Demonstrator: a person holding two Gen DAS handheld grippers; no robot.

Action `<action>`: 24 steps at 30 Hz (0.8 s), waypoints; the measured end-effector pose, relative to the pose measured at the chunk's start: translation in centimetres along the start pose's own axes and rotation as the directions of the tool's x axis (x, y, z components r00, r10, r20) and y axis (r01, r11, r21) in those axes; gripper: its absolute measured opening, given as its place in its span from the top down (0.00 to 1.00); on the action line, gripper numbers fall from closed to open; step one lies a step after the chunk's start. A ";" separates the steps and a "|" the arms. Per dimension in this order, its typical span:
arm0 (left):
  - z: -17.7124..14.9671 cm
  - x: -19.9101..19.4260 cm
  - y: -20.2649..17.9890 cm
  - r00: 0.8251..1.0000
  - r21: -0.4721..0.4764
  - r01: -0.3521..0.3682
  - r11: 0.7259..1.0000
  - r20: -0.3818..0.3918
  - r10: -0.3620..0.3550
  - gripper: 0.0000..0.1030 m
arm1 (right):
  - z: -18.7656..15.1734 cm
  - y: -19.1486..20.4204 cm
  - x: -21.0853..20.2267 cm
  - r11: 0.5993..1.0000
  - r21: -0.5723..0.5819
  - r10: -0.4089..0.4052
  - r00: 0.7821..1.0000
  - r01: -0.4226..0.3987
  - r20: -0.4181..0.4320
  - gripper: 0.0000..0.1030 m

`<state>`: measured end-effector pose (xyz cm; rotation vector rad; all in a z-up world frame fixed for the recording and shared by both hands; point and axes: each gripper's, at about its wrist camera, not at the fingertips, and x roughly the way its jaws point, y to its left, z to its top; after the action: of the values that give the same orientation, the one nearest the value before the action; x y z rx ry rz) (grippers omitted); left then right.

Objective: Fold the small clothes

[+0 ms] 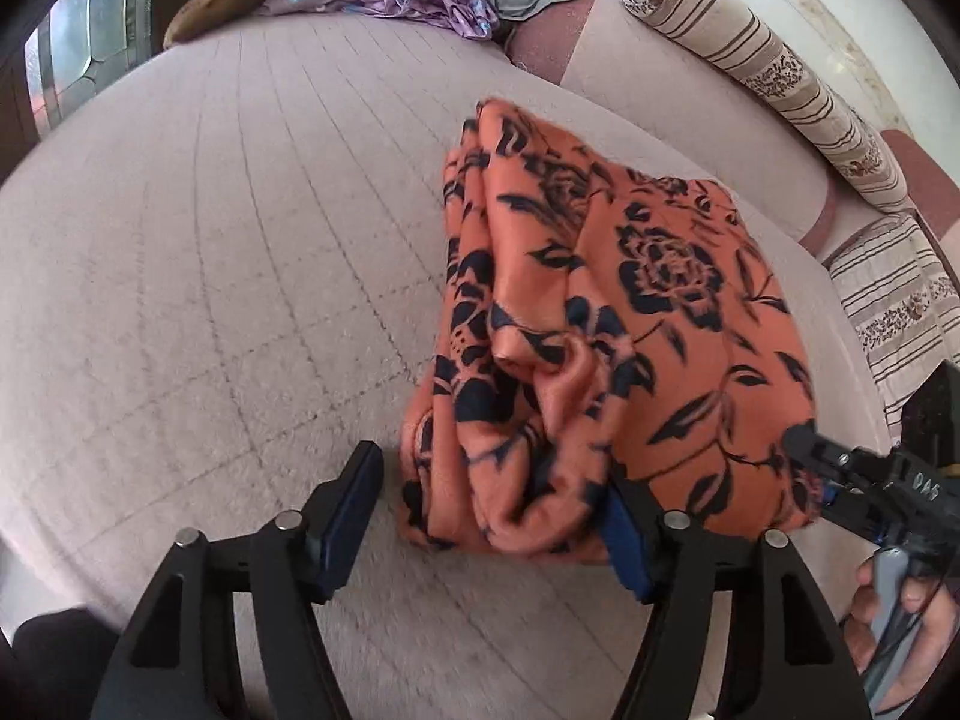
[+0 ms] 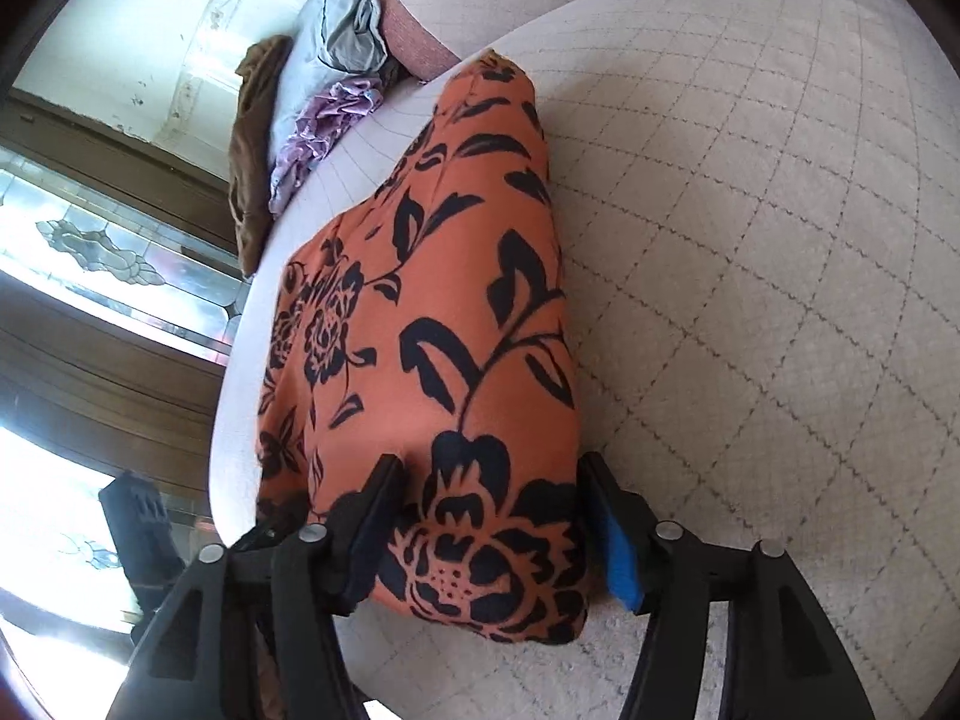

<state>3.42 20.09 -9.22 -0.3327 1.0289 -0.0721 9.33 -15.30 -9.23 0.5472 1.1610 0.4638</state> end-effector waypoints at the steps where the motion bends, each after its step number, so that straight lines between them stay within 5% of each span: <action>1: 0.1 -0.7 -0.1 0.999 -0.012 0.043 0.999 0.011 -0.043 0.35 | 0.0 0.0 -0.2 1.000 0.002 0.003 1.000 -0.003 -0.005 0.35; 6: 2.2 -2.2 -0.2 0.995 -0.043 0.091 0.995 0.045 -0.089 0.35 | 0.0 -0.1 -0.7 1.000 0.005 0.011 1.000 -0.011 -0.003 0.33; 13: 5.5 -1.3 -1.2 0.999 -0.016 0.023 1.000 0.050 -0.022 0.34 | 2.9 -0.1 -2.0 1.000 0.001 0.028 0.999 -0.028 0.040 0.31; 24: 7.5 2.1 -1.3 1.000 -0.025 0.031 0.999 0.001 -0.031 0.34 | 7.0 0.1 -0.5 0.999 0.005 0.041 0.999 -0.041 0.018 0.31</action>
<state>11.01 20.17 -6.97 -0.3713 1.0250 -0.0873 15.71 -16.67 -6.75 0.5794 1.1357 0.4908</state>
